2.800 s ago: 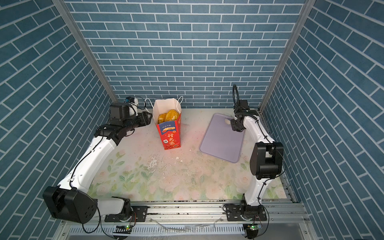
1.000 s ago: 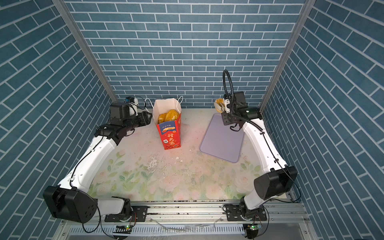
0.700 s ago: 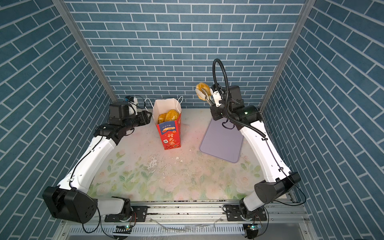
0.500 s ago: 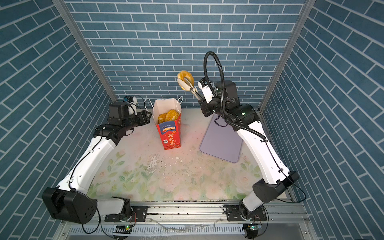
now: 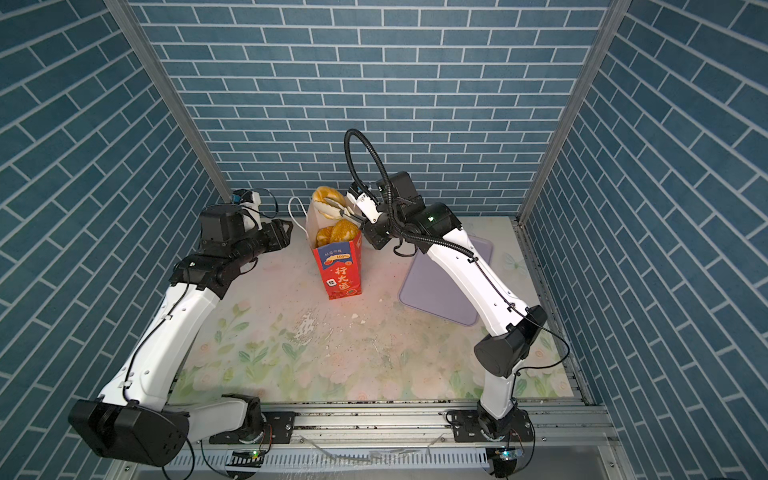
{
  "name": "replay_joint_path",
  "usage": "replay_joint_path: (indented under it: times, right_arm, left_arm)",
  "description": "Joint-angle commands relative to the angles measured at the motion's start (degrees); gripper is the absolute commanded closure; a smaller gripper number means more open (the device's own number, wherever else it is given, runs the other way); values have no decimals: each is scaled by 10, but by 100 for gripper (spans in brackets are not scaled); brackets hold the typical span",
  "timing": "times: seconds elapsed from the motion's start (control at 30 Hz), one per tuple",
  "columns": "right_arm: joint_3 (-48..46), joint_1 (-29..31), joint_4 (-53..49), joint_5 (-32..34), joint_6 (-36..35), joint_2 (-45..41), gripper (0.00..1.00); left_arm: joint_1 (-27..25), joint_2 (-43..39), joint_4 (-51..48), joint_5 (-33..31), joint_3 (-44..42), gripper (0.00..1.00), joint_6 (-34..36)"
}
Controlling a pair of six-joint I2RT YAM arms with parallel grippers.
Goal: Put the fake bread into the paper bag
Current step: 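Lift the ring bun with the tongs and carry it over the bag, then open the tongs to drop the ring bun into the bag, then lower the tongs beside the bag and release them onto the table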
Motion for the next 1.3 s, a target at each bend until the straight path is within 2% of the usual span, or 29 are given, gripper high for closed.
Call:
replay_joint_path:
  times: [0.0,0.17,0.37,0.6,0.73,0.83,0.97,1.1,1.17,1.27]
  right_arm:
    - [9,7,15,14,-27,-15,71]
    - [29,11,19,8,-31,-15,60]
    - [45,12,34,16,-32,-26,59]
    - [-18,-6,110,138,-22,-111,61]
    - [-70,-51,126,215,12,-147,61]
    - [-129,-93,148,233,50,-172,61]
    - [-195,-136,154,228,98,-162,61]
    - [-225,-138,153,183,148,-104,61]
    - [-241,-138,168,148,192,-70,61]
    - [-260,-135,196,133,252,-28,61]
  left_arm:
    - [3,1,-4,0,-4,36,8]
    - [3,1,-5,1,-3,36,8]
    - [3,-2,-8,-4,-5,36,11]
    - [12,-5,-17,-16,9,36,27]
    - [12,-3,-11,-15,10,36,29]
    - [12,-2,-10,-12,10,36,26]
    - [12,-7,-7,-12,6,36,25]
    - [12,-16,-8,-18,-1,36,26]
    - [12,-20,-9,-18,-6,36,26]
    - [12,-28,-10,-22,-15,36,25]
